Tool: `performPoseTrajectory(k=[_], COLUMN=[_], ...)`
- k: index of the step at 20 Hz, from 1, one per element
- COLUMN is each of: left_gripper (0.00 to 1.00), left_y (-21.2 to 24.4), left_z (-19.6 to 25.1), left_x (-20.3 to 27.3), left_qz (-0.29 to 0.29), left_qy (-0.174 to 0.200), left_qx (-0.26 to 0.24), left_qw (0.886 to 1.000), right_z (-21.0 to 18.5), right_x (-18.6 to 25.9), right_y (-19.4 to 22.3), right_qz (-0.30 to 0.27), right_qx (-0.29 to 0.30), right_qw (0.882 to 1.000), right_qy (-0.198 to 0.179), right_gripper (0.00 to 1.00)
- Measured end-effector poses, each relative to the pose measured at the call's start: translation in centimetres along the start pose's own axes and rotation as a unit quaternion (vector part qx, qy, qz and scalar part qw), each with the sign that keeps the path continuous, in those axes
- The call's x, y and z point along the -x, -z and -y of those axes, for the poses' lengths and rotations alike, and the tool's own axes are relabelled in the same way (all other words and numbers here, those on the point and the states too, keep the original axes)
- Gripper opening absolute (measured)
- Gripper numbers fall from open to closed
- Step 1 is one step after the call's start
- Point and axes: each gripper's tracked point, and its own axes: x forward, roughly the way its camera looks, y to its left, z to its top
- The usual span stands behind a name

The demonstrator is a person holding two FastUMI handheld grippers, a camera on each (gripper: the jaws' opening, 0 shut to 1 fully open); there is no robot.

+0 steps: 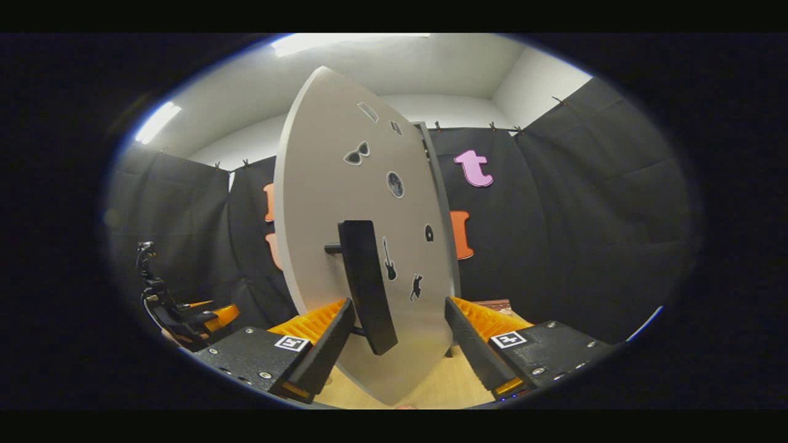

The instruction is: Open the cabinet door with the right hand, grasp the bottle in the cabinet with the left hand and place it on the coaster, then close the cabinet door with the right hand.

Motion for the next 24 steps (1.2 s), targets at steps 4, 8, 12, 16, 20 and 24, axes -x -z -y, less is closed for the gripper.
performPoseTrajectory(k=[4,8,12,16,20,24], left_gripper=[0.95,0.95,0.95,0.95,0.94,0.95], left_y=[-0.2,-0.1,0.3,1.0,1.8,1.4], left_z=[-1.6,-3.3,-5.0,-6.3,-6.5,-7.4], left_x=[-2.2,-4.3,-6.6,-8.2,-8.6,-11.0], left_qz=[0.004,0.005,0.004,0.004,0.001,0.003], left_qy=[0.007,0.009,0.008,0.006,0.014,0.025], left_qx=[0.006,0.008,0.019,0.024,0.017,0.004], left_qw=[1.000,1.000,1.000,1.000,1.000,1.000], right_z=[-4.1,-8.0,-10.7,-12.5,-13.2,-13.8], right_x=[-3.9,-7.6,-10.0,-12.1,-14.8,-17.1], right_y=[1.3,1.8,1.7,1.9,2.7,3.3], right_qz=[-0.002,0.006,0.016,0.014,0.004,-0.001], right_qx=[-0.009,0.016,0.076,0.075,0.039,0.014], right_qw=[1.000,1.000,0.997,0.997,0.999,1.000], right_qy=[-0.015,-0.017,-0.004,0.000,-0.011,-0.012], right_gripper=[0.85,0.97,0.97,0.94,0.97,0.97])
